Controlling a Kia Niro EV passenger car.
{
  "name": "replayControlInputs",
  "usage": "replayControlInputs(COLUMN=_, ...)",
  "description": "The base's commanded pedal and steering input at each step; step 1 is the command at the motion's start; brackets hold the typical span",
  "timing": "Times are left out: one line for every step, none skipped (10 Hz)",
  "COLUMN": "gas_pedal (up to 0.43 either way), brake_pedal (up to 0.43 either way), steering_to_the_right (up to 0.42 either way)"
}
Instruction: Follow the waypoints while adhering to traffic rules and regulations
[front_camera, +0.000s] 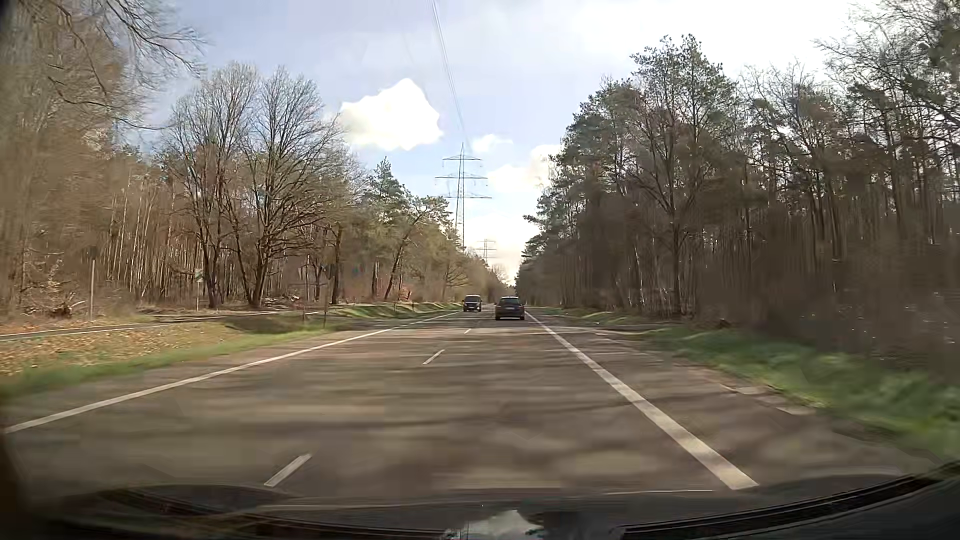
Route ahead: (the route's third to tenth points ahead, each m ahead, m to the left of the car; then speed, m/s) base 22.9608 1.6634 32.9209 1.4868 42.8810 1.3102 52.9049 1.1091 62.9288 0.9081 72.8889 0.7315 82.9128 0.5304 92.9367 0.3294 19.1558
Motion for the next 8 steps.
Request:
replayControlInputs(gas_pedal=0.197, brake_pedal=0.000, steering_to_the_right=0.000)
replayControlInputs(gas_pedal=0.197, brake_pedal=0.000, steering_to_the_right=-0.001)
replayControlInputs(gas_pedal=0.197, brake_pedal=0.000, steering_to_the_right=0.000)
replayControlInputs(gas_pedal=0.197, brake_pedal=0.000, steering_to_the_right=-0.001)
replayControlInputs(gas_pedal=0.197, brake_pedal=0.000, steering_to_the_right=0.000)
replayControlInputs(gas_pedal=0.197, brake_pedal=0.000, steering_to_the_right=0.000)
replayControlInputs(gas_pedal=0.197, brake_pedal=0.000, steering_to_the_right=0.000)
replayControlInputs(gas_pedal=0.197, brake_pedal=0.000, steering_to_the_right=0.000)
